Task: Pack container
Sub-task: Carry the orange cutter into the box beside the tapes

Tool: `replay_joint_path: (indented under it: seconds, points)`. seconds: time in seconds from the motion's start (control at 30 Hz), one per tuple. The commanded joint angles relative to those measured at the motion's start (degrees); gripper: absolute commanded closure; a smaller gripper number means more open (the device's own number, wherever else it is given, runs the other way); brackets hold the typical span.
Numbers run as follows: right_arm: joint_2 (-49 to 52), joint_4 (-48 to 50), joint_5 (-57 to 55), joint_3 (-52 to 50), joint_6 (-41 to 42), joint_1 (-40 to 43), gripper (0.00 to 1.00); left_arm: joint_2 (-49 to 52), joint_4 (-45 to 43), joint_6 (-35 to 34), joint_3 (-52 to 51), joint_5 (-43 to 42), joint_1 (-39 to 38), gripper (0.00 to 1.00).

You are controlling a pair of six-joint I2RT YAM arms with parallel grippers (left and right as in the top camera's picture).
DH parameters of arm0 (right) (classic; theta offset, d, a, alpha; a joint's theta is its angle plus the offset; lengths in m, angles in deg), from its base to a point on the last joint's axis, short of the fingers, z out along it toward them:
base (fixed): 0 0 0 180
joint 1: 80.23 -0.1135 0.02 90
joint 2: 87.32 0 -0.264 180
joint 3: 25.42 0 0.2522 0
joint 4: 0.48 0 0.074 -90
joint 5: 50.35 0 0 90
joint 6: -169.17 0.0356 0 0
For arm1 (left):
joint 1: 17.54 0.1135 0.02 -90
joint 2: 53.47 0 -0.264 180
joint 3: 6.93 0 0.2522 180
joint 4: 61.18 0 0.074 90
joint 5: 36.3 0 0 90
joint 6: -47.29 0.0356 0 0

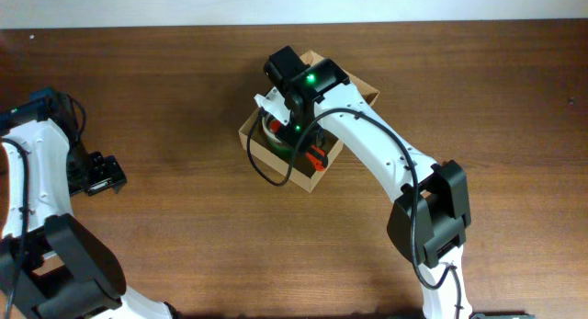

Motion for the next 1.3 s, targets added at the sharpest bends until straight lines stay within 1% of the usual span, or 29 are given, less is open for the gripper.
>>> replay_joint_path:
  seconds: [0.0,0.07,0.2,0.33,0.7,0.93,1.27]
  points:
    - [0.1,-0.3,1.7,1.5,-0.3,-0.7,0.96,-0.5,0.0,0.7,-0.3,-0.2,0.2,0.0]
    - [0.1,-1.8,2.3,3.7,-0.3,-0.7,0.96,-0.5,0.0,0.7,-0.3,-0.2,0.2,0.0]
    - [0.0,-6.0,2.5,12.2,0.4,-0.7,0.97,-0.5,0.0,0.7,-0.3,-0.2,0.2,0.0]
    - [0.0,-6.2,2.5,17.6,1.0,-0.8,0.96,-0.5,0.0,0.7,-0.3,-0.2,0.2,0.0]
    - [4.8,-0.4,2.0,16.9,0.9,-2.2,0.97,-0.5,0.0,0.7,-0.3,-0.2,0.2,0.0]
    - [8.8,-1.5,2.1,15.9,1.0,-2.0,0.97,-0.5,0.0,0.7,-0.3,-0.2,0.2,0.0]
    - [9.2,-1.4,2.7,10.3,1.2,-2.1,0.96,-0.5,0.0,0.7,-0.3,-0.2,0.2,0.0]
